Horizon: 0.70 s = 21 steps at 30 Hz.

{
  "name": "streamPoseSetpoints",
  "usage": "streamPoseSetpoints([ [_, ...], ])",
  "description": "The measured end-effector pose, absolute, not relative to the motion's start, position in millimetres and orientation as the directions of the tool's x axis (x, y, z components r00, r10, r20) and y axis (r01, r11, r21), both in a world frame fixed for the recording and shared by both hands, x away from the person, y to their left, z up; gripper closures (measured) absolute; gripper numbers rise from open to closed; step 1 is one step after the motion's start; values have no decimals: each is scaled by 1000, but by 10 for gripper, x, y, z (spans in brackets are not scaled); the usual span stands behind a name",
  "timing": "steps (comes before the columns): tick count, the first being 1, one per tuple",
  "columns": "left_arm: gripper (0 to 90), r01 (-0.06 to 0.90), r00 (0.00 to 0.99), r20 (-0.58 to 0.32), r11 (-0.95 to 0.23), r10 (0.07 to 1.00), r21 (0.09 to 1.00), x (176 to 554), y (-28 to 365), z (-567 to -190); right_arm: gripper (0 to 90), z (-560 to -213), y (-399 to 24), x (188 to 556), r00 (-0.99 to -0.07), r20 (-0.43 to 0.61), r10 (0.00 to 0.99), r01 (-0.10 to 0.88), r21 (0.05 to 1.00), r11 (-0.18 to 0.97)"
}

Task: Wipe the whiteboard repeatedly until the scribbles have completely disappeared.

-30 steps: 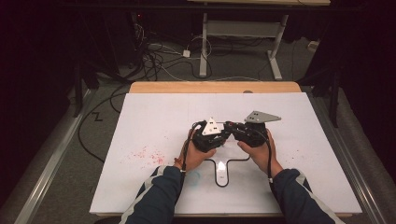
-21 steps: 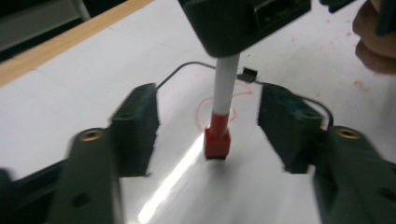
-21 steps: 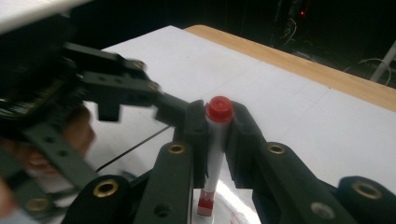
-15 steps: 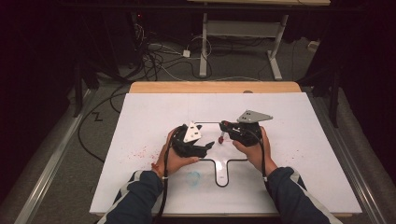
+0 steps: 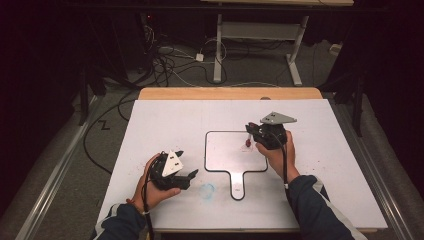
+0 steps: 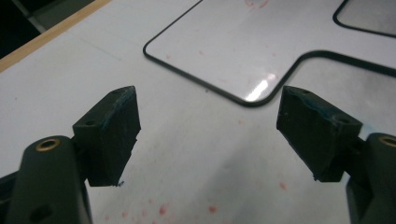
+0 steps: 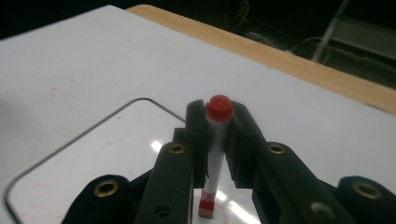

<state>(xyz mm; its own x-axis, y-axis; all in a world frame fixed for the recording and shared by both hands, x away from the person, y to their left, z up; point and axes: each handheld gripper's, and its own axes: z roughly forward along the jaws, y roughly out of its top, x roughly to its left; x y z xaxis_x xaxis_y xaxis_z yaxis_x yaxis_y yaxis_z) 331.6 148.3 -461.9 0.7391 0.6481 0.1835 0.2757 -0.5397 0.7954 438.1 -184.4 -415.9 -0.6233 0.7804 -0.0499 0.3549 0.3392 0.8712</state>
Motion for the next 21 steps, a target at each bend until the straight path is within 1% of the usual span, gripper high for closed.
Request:
streamPoseSetpoints([
  [3,207,288,740,180,-546,648,787,3239,1542,-4648,813,-4126,-1770,4359,-638,-93,765,349,851,394],
  [4,207,288,742,188,-558,644,778,3213,1556,-4655,813,-4110,-1783,4377,-629,-99,771,358,843,401],
  [6,208,290,740,189,-558,646,777,3156,1583,-4666,813,-4086,-1841,4426,-585,-144,798,373,826,423],
  [7,207,292,742,180,-554,645,780,3133,1596,-4667,813,-4084,-1891,4458,-577,-123,808,386,831,402],
  [8,208,291,744,181,-557,643,778,3113,1607,-4667,813,-4086,-1929,4478,-568,-81,819,406,838,365],
  [9,207,291,744,184,-559,643,777,3097,1612,-4668,813,-4089,-1939,4482,-570,-74,818,407,840,359],
  [11,207,293,746,178,-556,642,778,3083,1614,-4671,813,-4104,-1902,4469,-590,-47,806,404,848,345],
  [14,208,295,749,178,-562,638,772,3088,1601,-4683,813,-4126,-1775,4427,-630,-38,776,380,856,350],
  [17,208,299,751,174,-562,638,771,3090,1604,-4691,813,-4141,-1709,4417,-654,-5,757,381,862,334],
  [20,208,299,749,172,-558,640,774,3088,1617,-4684,813,-4134,-1734,4433,-647,-23,762,377,859,346],
  [21,208,299,749,171,-557,640,775,3089,1619,-4683,813,-4124,-1753,4438,-628,-61,775,370,853,368],
])
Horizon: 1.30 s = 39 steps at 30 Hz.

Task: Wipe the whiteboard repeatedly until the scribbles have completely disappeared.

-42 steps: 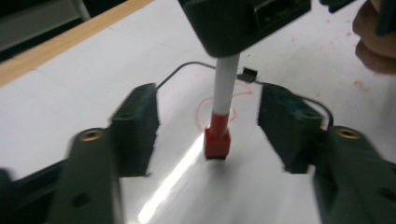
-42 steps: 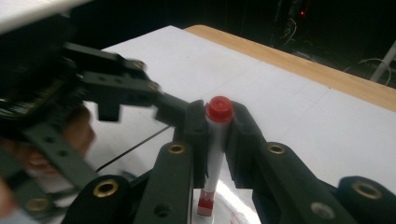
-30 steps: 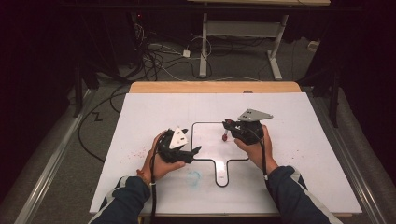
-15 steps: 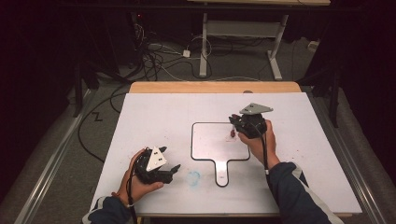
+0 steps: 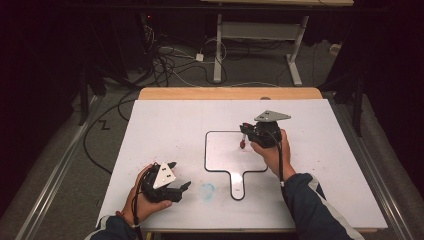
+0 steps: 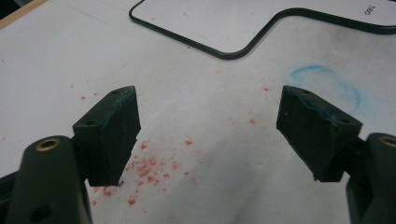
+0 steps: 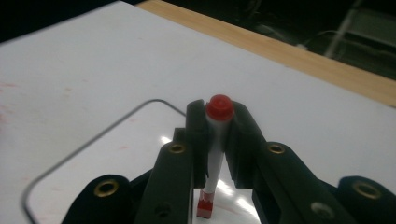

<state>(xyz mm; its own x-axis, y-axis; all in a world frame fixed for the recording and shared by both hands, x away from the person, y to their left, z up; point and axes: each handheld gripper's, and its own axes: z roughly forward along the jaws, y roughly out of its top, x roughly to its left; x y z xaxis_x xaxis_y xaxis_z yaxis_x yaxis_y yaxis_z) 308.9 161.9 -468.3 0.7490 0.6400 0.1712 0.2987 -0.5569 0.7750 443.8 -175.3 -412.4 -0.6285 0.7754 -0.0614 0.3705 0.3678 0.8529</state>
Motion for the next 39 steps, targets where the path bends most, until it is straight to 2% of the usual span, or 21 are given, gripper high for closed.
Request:
streamPoseSetpoints([
  [4,208,295,752,172,-559,636,775,3090,1615,-4682,813,-4112,-1865,4493,-565,-124,816,372,844,386],
  [6,208,292,753,173,-558,635,776,3089,1613,-4678,813,-4123,-1878,4511,-567,-101,818,375,852,365],
  [12,207,295,755,169,-558,634,776,3101,1612,-4679,813,-4159,-1638,4425,-651,12,759,384,867,316],
  [16,208,292,757,169,-558,631,777,3093,1614,-4674,813,-4159,-1459,4336,-684,-14,729,360,863,355],
  [28,208,295,760,165,-561,628,774,3097,1603,-4679,814,-4080,-1949,4357,-537,-40,843,443,837,322],
  [30,208,293,761,168,-564,626,772,3097,1591,-4678,814,-4093,-1958,4357,-538,-17,843,444,844,301],
  [35,207,296,763,167,-567,625,769,3114,1587,-4687,814,-4153,-1716,4302,-615,64,786,432,861,268],
  [39,208,292,764,168,-566,623,771,3104,1602,-4680,814,-4172,-1536,4293,-633,66,771,421,866,271],
])
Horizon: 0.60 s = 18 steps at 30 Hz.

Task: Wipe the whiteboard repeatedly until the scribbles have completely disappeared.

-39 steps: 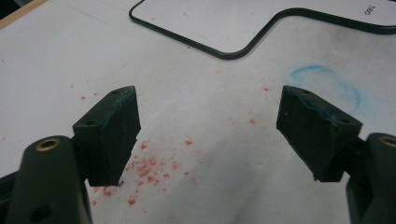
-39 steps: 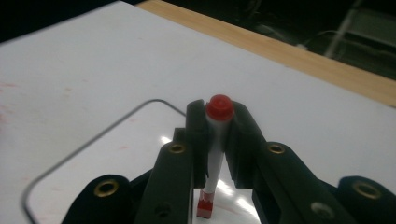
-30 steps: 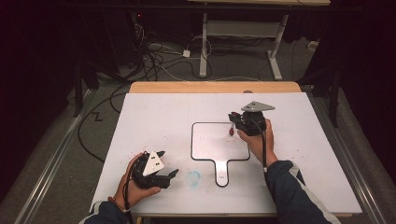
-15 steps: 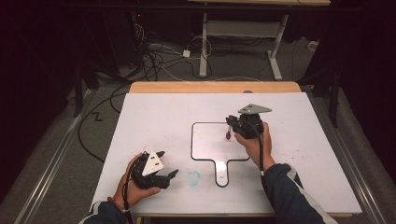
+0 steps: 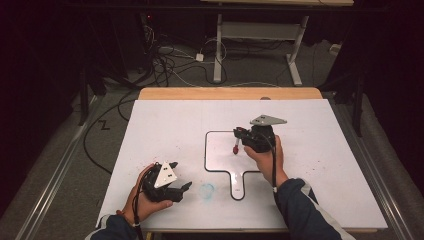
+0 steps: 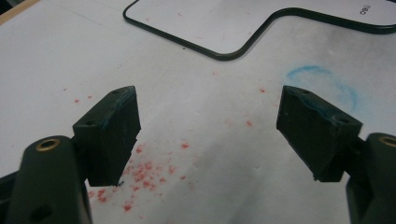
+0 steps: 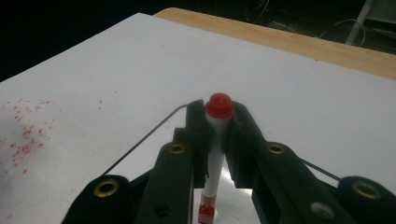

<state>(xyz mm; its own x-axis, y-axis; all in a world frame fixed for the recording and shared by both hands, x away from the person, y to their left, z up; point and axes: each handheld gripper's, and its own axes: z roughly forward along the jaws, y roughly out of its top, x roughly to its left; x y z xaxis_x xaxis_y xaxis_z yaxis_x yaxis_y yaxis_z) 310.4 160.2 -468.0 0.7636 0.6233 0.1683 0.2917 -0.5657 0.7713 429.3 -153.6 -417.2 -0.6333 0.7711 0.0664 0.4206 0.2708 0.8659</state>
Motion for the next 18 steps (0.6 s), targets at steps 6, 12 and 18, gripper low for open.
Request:
streamPoseSetpoints([
  [6,208,293,764,165,-563,624,773,3103,1622,-4681,813,-4129,-1690,4292,-593,19,805,429,853,296],
  [12,208,293,765,166,-567,622,770,3100,1593,-4680,813,-4083,-2087,4303,-508,-37,860,450,840,303],
  [18,208,299,768,163,-571,620,764,3114,1576,-4694,813,-4113,-2156,4272,-521,-21,853,433,855,286],
])
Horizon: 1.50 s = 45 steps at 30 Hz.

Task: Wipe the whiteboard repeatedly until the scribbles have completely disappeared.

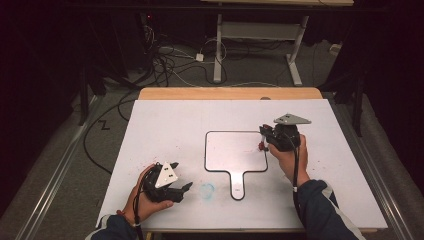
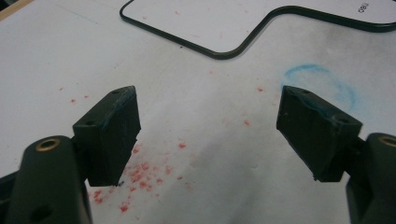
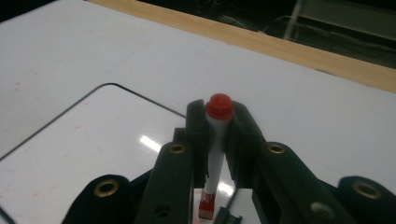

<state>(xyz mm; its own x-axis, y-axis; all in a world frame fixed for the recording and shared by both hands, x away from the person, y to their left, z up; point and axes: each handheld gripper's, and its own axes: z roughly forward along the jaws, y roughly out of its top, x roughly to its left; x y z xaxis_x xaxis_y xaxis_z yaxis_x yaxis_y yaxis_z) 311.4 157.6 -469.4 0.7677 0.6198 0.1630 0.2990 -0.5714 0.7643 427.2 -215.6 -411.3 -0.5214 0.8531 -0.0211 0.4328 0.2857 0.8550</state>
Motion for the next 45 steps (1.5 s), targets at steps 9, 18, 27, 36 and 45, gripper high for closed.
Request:
streamPoseSetpoints([
  [9,208,301,769,158,-569,619,765,3114,1586,-4700,814,-4170,-1845,4235,-600,55,798,419,871,255],
  [18,208,302,772,156,-571,616,764,3115,1582,-4700,814,-4119,-2136,4303,-521,-50,852,415,857,305],
  [27,208,301,775,157,-576,612,760,3123,1569,-4704,813,-4169,-2185,4405,-529,-17,848,394,880,264],
  [36,209,300,774,157,-574,613,762,3114,1574,-4701,814,-4150,-2123,4425,-508,-72,859,389,870,303],
  [45,209,300,778,157,-579,608,759,3116,1569,-4701,814,-4119,-2133,4310,-559,-19,829,418,857,302],
])
